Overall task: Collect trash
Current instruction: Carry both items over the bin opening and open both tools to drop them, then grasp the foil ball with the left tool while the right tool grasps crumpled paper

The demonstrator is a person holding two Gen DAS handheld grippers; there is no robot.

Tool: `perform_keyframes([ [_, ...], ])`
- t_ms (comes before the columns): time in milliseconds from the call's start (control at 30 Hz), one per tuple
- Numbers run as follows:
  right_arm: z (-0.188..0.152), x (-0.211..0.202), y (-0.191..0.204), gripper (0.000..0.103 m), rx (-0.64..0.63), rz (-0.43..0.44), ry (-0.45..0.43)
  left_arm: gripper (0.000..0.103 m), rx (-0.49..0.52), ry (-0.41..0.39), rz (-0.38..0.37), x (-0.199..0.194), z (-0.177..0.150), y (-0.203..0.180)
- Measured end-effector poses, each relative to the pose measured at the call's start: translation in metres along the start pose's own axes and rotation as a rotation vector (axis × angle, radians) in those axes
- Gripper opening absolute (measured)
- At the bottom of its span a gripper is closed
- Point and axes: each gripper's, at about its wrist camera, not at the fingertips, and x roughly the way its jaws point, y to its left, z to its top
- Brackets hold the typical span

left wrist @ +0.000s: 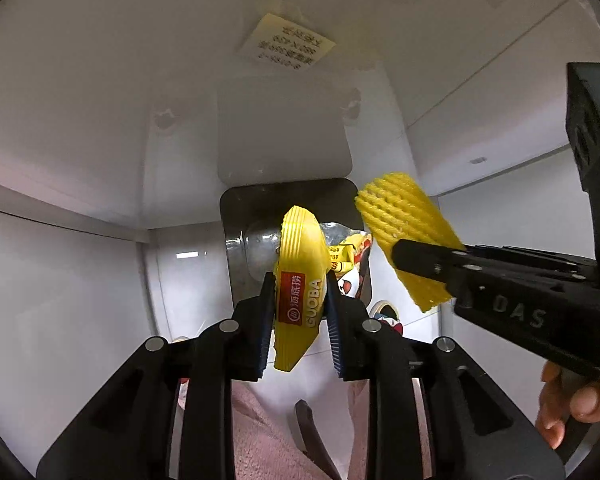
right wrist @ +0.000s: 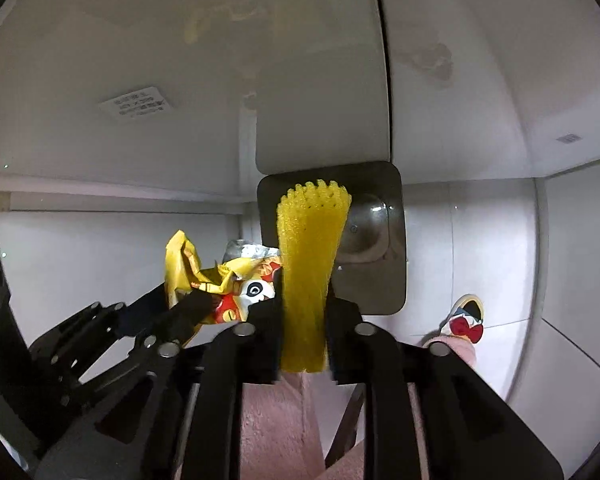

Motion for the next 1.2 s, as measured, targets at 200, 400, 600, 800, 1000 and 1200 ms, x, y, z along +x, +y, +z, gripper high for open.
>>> perform_keyframes([
  [200,0.007,-0.009,0.004,0.046,0.004,-0.004,-0.026,0.045,-0.006,-0.006,0.001,-0.014,0.006,0.001],
  [400,0.003,-0.054,0.012,0.055,-0.04,-0.05,-0.092,0.064,0.014,-0.05,0.032,-0.045,0.015,0.006],
  [600,-0.016,-0.155,0.02,0.091,-0.103,-0.123,-0.254,0.089,0.038,-0.147,0.058,-0.119,0.015,-0.003],
  [800,-0.033,-0.245,0.019,0.098,-0.154,-0.15,-0.395,0.095,0.07,-0.266,0.066,-0.199,0.017,-0.02],
  [1000,-0.024,-0.322,0.011,0.098,-0.103,-0.149,-0.547,0.095,0.146,-0.365,0.047,-0.258,0.035,-0.054],
  [1200,0.001,-0.352,0.004,0.098,-0.094,-0.162,-0.634,0.094,0.192,-0.446,0.037,-0.289,0.066,-0.082],
])
